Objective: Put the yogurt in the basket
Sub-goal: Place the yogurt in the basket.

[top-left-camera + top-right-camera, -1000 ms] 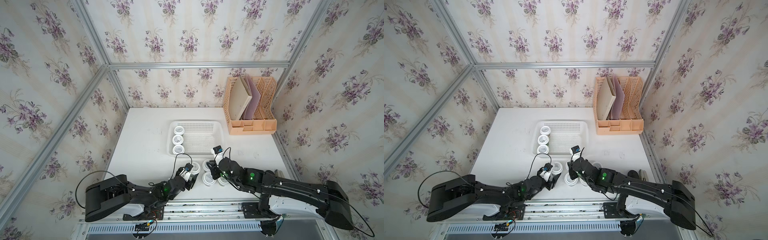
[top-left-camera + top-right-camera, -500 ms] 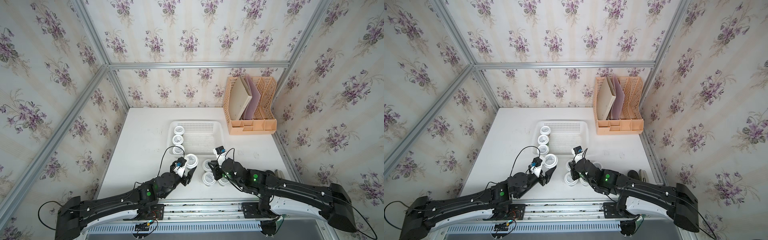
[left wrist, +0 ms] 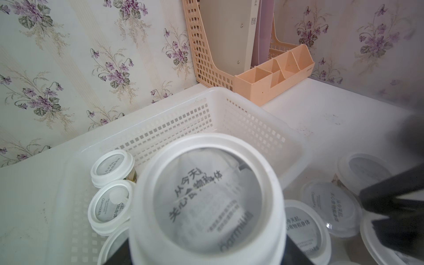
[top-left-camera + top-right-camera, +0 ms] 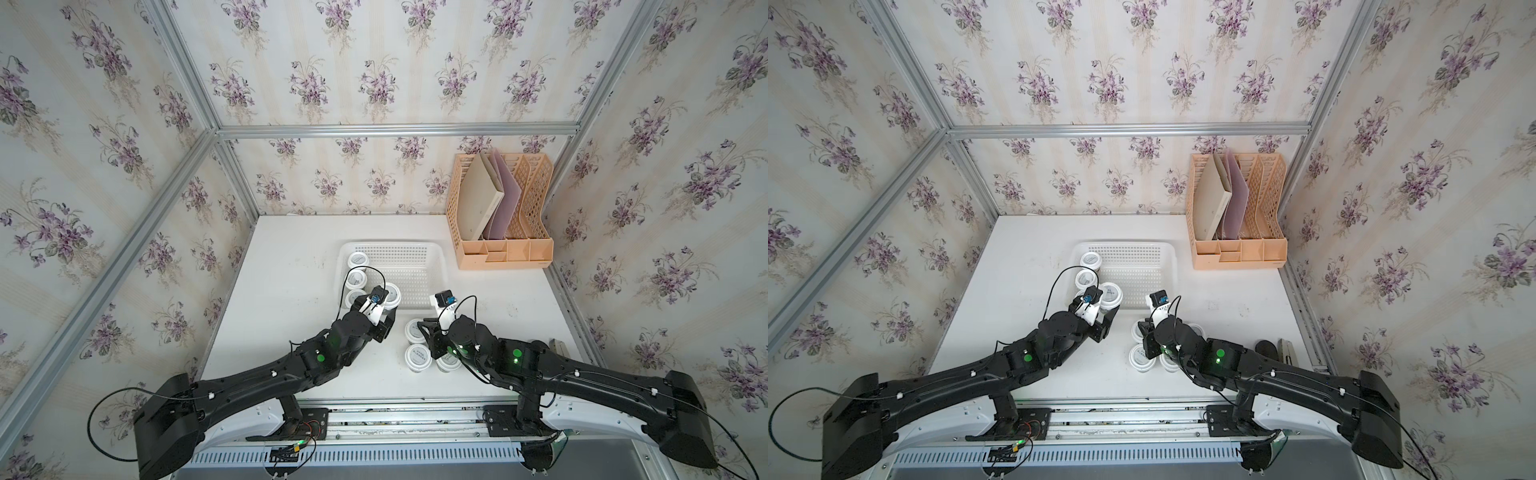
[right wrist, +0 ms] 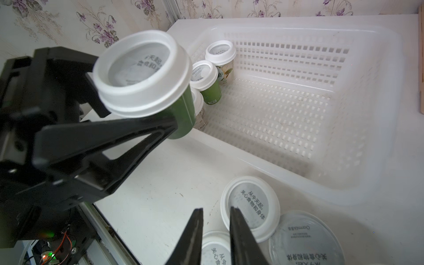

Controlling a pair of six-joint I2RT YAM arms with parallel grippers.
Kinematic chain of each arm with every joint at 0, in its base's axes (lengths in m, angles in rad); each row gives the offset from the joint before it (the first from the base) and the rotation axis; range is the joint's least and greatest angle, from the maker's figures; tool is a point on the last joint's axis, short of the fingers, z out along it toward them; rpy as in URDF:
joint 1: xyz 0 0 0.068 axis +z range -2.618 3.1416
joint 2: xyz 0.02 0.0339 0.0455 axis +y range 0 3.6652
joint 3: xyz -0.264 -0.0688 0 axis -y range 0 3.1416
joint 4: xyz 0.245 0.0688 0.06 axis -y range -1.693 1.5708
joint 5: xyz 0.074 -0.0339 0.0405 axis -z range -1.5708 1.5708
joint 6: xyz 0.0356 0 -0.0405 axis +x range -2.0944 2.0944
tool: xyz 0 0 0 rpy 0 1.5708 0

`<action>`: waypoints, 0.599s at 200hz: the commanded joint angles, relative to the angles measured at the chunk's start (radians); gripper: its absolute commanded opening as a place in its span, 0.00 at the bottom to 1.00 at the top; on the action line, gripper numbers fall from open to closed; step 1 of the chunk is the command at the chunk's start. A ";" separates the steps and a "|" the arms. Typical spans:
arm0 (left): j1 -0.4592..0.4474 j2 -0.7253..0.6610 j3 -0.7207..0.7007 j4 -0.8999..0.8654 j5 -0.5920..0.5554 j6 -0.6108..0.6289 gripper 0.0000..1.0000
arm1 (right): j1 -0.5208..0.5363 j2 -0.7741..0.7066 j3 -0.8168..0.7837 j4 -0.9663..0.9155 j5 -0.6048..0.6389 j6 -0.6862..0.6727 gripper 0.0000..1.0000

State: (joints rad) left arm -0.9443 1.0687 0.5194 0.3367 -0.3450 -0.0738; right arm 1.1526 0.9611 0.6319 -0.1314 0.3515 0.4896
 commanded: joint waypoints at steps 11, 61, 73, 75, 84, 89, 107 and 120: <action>0.078 0.075 0.044 0.112 0.110 0.018 0.66 | -0.004 -0.006 0.034 -0.011 0.045 -0.040 0.27; 0.173 0.172 0.065 0.197 0.200 0.017 0.67 | -0.144 0.046 0.229 -0.091 -0.077 -0.178 0.51; 0.191 0.197 0.066 0.221 0.215 0.013 0.67 | -0.219 0.079 0.300 -0.114 -0.165 -0.217 0.58; 0.195 0.201 0.065 0.226 0.218 0.012 0.67 | -0.233 0.087 0.312 -0.121 -0.180 -0.224 0.59; 0.209 0.225 0.065 0.249 0.231 0.004 0.67 | -0.284 0.124 0.372 -0.147 -0.235 -0.254 0.64; 0.216 0.237 0.064 0.264 0.237 0.001 0.67 | -0.313 0.152 0.405 -0.160 -0.260 -0.269 0.67; 0.240 0.283 0.066 0.311 0.261 -0.010 0.67 | -0.369 0.278 0.535 -0.233 -0.342 -0.325 0.75; 0.254 0.317 0.072 0.338 0.274 -0.015 0.67 | -0.383 0.375 0.624 -0.284 -0.394 -0.364 0.79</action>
State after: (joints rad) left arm -0.7097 1.3418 0.5800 0.5697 -0.1226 -0.0704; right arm 0.7975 1.2083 1.1385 -0.2897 0.1204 0.2367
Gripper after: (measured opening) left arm 0.671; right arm 0.761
